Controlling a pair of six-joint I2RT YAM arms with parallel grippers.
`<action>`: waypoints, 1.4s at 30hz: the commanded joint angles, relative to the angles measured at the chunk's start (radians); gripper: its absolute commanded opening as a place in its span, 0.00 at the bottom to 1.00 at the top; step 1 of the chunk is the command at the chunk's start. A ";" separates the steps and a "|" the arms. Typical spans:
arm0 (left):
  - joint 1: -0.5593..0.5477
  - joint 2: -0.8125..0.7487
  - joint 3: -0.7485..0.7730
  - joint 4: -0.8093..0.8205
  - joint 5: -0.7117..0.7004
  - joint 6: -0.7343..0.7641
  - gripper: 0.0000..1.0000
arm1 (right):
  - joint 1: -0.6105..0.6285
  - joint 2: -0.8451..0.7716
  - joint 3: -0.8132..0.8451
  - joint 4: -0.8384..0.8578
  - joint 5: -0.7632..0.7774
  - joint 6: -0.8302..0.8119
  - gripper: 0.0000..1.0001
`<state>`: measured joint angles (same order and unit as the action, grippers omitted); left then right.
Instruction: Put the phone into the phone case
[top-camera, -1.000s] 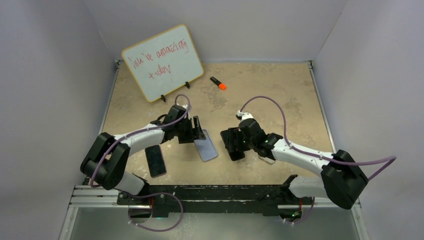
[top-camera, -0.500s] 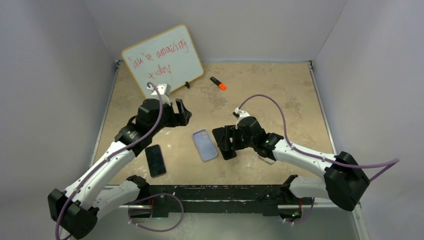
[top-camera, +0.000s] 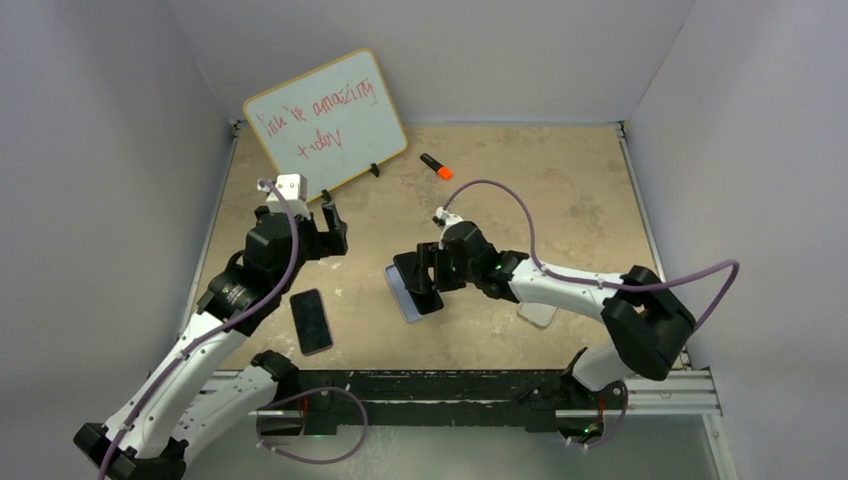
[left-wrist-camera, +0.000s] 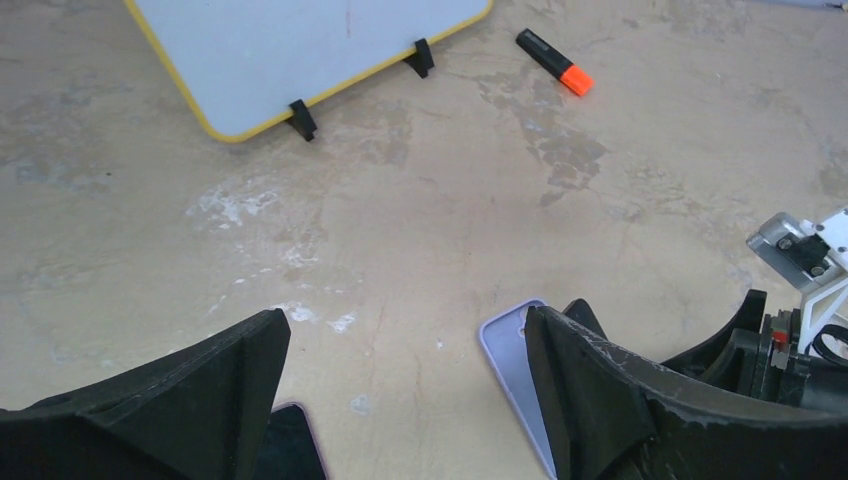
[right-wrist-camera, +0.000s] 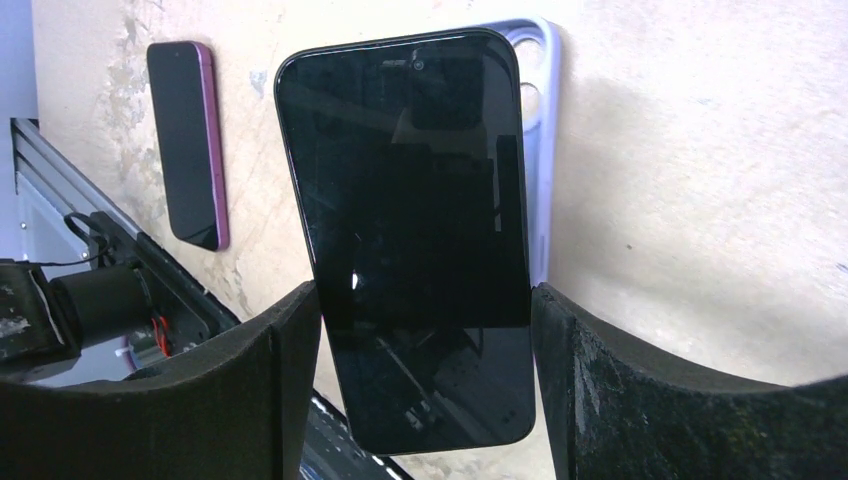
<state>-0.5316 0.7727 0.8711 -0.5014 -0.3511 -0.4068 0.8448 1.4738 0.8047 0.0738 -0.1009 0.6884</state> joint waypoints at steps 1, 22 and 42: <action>-0.001 -0.054 0.011 -0.024 -0.106 0.010 0.92 | 0.026 0.048 0.099 0.068 -0.013 0.036 0.40; -0.002 -0.083 -0.015 0.006 -0.053 -0.008 0.88 | 0.055 0.257 0.183 0.029 0.032 0.016 0.39; -0.002 -0.050 -0.078 -0.009 0.046 -0.120 0.80 | 0.055 0.218 0.174 -0.051 0.136 0.045 0.56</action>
<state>-0.5316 0.7227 0.8169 -0.5190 -0.3412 -0.4778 0.9005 1.7321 0.9565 0.0502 -0.0212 0.7219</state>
